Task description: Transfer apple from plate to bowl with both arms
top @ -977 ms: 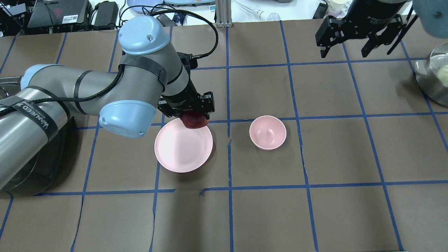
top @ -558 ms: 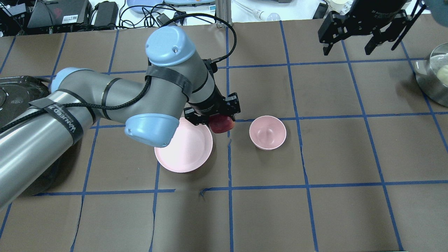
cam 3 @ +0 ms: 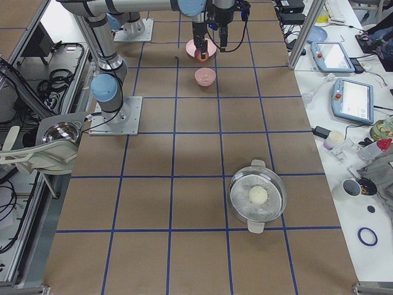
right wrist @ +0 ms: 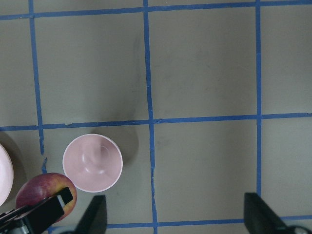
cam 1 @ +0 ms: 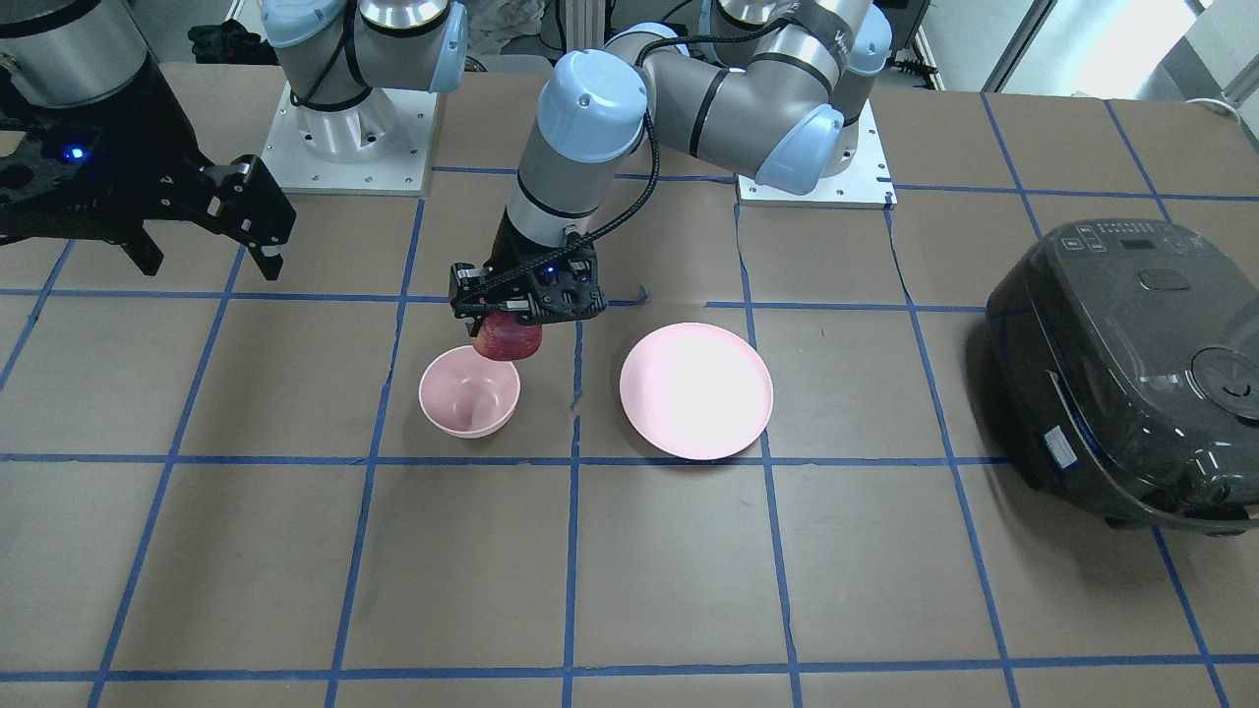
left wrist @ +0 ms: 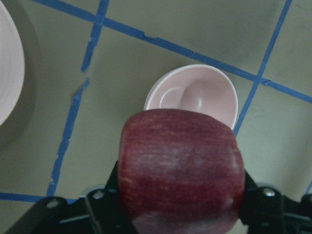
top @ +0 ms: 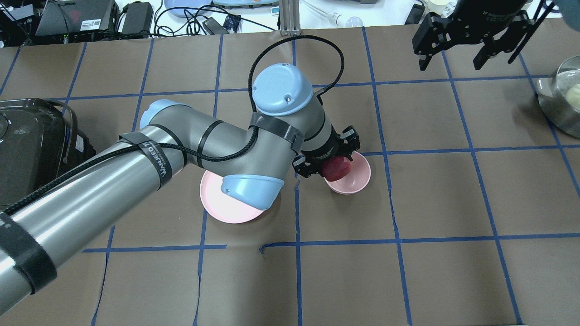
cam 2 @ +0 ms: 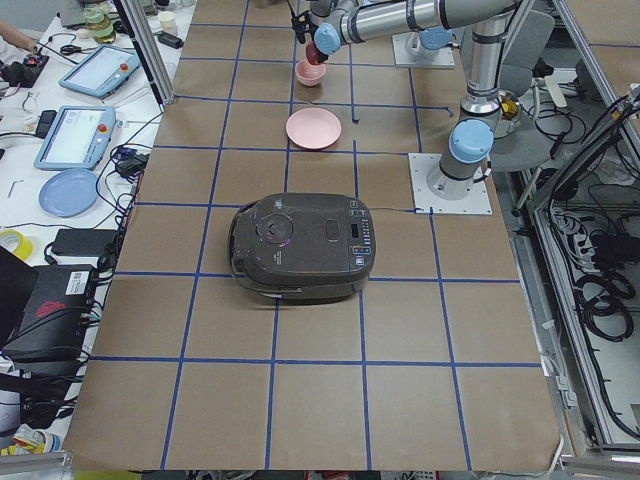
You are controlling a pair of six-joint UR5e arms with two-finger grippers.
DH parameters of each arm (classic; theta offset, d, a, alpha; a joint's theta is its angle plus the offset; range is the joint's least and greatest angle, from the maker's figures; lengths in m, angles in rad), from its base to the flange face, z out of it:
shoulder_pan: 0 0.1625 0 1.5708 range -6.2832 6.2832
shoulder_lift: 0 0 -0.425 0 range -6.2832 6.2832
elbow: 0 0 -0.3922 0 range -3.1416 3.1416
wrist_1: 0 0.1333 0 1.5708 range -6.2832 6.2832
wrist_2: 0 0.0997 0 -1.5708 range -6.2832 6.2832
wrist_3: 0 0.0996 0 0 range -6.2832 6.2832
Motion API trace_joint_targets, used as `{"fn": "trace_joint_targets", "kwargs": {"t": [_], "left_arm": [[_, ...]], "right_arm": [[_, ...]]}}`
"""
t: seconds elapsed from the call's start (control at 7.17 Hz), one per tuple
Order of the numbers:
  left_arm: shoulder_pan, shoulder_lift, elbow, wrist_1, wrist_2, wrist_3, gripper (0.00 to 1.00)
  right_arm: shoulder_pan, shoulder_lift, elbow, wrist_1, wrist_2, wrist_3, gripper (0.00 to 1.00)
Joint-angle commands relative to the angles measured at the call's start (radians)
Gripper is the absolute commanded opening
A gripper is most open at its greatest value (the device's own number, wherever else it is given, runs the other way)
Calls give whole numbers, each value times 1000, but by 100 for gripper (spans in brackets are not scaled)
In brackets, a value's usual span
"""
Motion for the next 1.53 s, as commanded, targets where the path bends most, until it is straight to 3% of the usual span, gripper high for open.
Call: {"fn": "trace_joint_targets", "kwargs": {"t": [0.0, 0.28, 0.56, 0.84, 1.26, 1.4], "left_arm": [[-23, -75, 62, 25, 1, -32, 17], [-57, -158, 79, 115, 26, -22, 16], [-71, -191, 76, 120, 97, 52, 19], [-85, -198, 73, 117, 107, 65, 23], [-91, -192, 71, 119, 155, 144, 84], [-91, -165, 70, 122, 208, 181, 100]], "right_arm": [[0, -1, 4, -1, 1, 1, 100], [-1, 1, 4, -1, 1, 1, 100], [0, 1, 4, -1, 2, 1, 100], [0, -1, 2, -2, 2, 1, 100], [-3, 1, 4, -1, 2, -1, 100], [-1, 1, 4, -2, 2, -1, 100]]}}
